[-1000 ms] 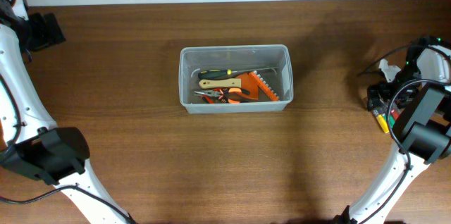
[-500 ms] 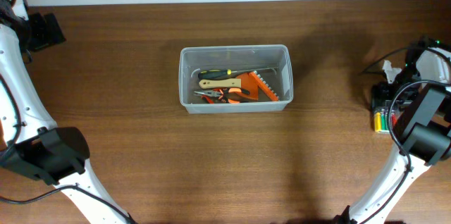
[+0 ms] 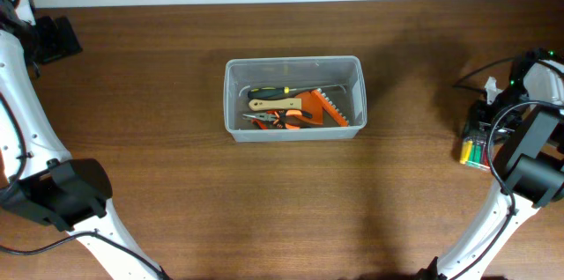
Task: Pack container
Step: 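Grasp the clear screwdriver case with the right gripper, then carry the screwdriver case into the container and release it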
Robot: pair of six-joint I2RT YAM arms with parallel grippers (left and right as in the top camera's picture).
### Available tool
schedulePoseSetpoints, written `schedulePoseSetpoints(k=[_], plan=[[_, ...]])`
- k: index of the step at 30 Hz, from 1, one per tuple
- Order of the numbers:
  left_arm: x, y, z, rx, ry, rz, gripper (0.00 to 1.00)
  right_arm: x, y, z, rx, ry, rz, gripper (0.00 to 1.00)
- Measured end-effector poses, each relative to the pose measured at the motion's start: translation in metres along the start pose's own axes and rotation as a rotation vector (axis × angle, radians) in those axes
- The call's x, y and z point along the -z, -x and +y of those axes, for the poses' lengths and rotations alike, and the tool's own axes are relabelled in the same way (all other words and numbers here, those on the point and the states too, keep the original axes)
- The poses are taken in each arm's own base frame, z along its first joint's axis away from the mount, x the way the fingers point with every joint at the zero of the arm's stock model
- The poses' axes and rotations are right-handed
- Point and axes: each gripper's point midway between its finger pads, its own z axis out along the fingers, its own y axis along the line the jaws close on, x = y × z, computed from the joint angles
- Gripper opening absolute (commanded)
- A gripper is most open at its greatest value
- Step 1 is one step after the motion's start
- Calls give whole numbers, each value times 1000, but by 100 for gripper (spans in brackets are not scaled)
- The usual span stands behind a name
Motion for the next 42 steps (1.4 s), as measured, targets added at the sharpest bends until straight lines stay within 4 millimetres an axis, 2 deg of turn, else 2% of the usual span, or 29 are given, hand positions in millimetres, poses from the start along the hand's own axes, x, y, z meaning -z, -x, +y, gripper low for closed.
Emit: schedulePoseSetpoints(k=[8,12,15,19,21,25,28,29,31,35,39,42], plan=[[0,0,0,0,0,0,99,12,-1,24,-5,109,12,50],[0,0,0,0,0,0,99,35,8,40,24,114,-22,50],[0,0,0,0,0,0,99,57,13,59,66,103,-49,49],[0,0,0,0,0,0,99,102,18,106,174,78,-129,47],[0,0,0,0,0,0,99,131,19,138,249,63,-199,45],[0,0,0,0,0,0,99,187,15,219,434,51,-379,43],[0,0,0,0,0,0,99,214,6,289,594,61,-516,41],[0,0,0,0,0,0,99,218,4,305,630,65,-544,41],[0,0,0,0,0,0,99,219,-5,349,731,70,-590,40],[0,0,0,0,0,0,99,201,-19,410,865,41,-616,38],[0,0,0,0,0,0,99,165,-22,437,922,15,-561,37],[0,0,0,0,0,0,99,125,-13,437,914,-14,-475,38]])
